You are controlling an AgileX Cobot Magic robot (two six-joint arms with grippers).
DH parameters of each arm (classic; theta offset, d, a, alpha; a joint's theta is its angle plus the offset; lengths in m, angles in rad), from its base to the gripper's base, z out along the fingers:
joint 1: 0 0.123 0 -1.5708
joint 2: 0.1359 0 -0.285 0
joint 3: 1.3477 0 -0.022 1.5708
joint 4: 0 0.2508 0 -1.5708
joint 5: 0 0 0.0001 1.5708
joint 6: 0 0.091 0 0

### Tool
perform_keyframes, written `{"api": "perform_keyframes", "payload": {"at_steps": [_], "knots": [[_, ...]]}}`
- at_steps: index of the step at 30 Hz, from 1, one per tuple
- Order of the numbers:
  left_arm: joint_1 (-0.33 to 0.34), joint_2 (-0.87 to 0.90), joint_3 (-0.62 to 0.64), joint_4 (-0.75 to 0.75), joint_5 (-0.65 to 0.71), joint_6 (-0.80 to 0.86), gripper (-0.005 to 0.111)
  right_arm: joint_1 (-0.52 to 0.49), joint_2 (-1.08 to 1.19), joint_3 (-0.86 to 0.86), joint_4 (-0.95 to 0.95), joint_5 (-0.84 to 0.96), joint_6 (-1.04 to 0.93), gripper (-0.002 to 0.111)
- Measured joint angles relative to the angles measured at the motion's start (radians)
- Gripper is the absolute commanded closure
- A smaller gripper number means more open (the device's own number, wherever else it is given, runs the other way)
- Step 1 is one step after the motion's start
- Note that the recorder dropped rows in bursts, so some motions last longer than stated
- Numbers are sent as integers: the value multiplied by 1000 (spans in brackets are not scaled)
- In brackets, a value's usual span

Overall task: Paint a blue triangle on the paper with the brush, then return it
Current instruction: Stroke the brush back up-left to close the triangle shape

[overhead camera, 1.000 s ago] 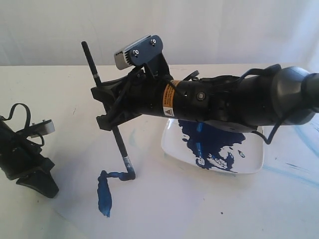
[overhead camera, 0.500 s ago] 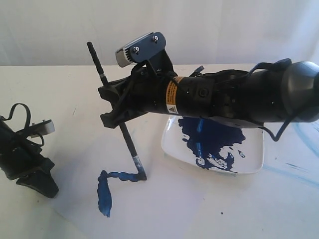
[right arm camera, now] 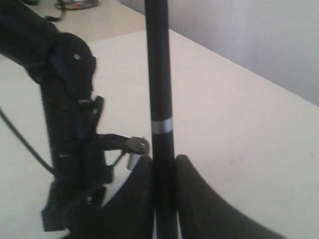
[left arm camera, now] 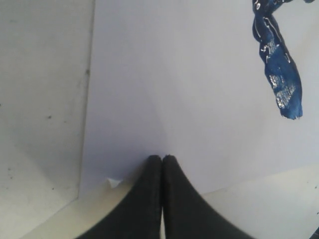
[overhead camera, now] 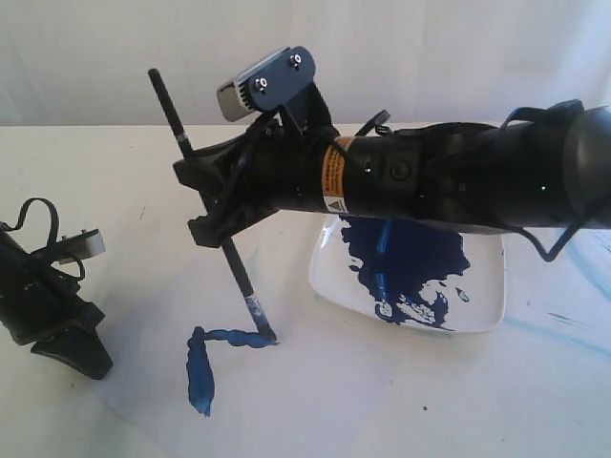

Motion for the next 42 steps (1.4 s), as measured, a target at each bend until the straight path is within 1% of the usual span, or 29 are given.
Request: {"api": "perform_keyframes", "payload": {"at_steps": [10,15,19,27,33,42], "knots": [[0,0,0,0,0,0,107,0,-45,0,-189,-316,82,108],[0,0,0,0,0,0,107,0,-21,0,-274,-468,89,108],[0,0,0,0,0,0,107,0,30,0,-295,-553,89,108],[0,0,0,0,0,0,107,0,91,-4,-299,-571,52,108],[0,0,0,0,0,0,107,0,122,-41,-294,-576,44,108],[0,0,0,0,0,0,107,0,137,-43,-298,-559,42,108]]}}
